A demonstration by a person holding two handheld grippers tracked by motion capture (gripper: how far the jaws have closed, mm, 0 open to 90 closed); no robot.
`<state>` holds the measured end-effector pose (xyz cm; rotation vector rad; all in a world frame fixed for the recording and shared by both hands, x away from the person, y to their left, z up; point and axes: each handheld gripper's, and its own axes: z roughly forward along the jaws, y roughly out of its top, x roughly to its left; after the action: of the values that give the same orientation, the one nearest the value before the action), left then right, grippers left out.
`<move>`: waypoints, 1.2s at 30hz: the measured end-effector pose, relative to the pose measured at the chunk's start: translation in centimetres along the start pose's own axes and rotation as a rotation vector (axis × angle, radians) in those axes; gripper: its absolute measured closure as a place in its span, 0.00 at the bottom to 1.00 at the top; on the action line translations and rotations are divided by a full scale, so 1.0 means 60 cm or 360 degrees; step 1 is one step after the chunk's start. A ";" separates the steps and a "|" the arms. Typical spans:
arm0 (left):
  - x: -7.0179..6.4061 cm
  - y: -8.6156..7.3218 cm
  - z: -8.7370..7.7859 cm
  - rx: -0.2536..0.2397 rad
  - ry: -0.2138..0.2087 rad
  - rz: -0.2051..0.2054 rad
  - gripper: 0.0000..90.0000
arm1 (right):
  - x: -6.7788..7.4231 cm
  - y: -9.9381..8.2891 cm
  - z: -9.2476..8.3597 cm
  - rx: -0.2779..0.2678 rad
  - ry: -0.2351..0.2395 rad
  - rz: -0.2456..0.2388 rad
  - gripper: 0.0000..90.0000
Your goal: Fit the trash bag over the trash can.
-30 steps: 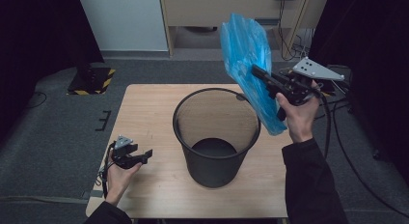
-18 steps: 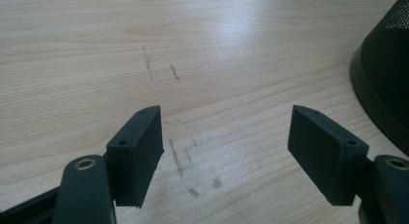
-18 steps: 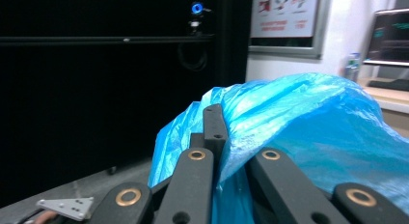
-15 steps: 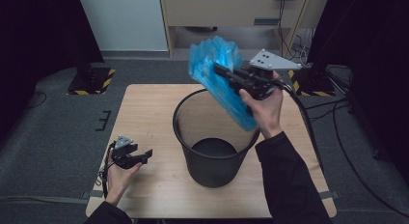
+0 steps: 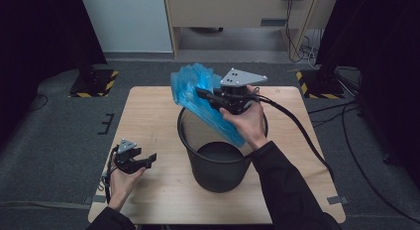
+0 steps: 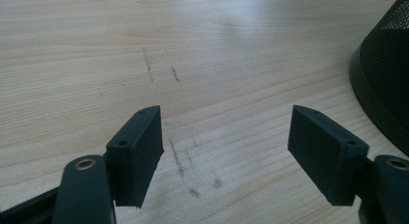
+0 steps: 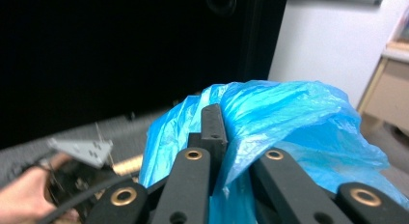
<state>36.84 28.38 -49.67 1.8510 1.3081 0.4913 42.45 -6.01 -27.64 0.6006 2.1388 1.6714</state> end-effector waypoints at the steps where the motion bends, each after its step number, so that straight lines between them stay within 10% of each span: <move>1: 0.001 0.000 0.000 0.0002 0.0001 0.0007 0.31 | 0.000 -0.004 0.005 0.0045 0.0009 -0.0007 0.94; 9: 0.000 -0.001 0.001 0.0005 -0.0001 0.0005 0.31 | -0.015 -0.042 0.017 0.0228 0.0060 0.0150 0.91; 13: 0.000 0.000 0.001 0.0010 -0.0002 0.0007 0.31 | -0.015 -0.062 0.027 0.0459 0.0022 0.0186 0.73; 17: 0.001 -0.001 0.001 0.0007 -0.0003 0.0003 0.31 | -0.018 -0.063 0.024 0.0428 -0.0006 0.0237 0.50; 30: 0.000 -0.001 0.003 0.0012 0.0004 0.0013 0.31 | -0.026 -0.026 -0.005 0.0071 -0.0155 0.0263 0.36; 36: 0.000 0.000 0.002 0.0007 0.0001 0.0014 0.31 | -0.023 -0.005 0.035 0.0098 -0.0172 0.0210 0.32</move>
<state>36.91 28.32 -49.75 1.8612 1.3032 0.4939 44.68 -5.06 -28.39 0.8476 2.1208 1.6044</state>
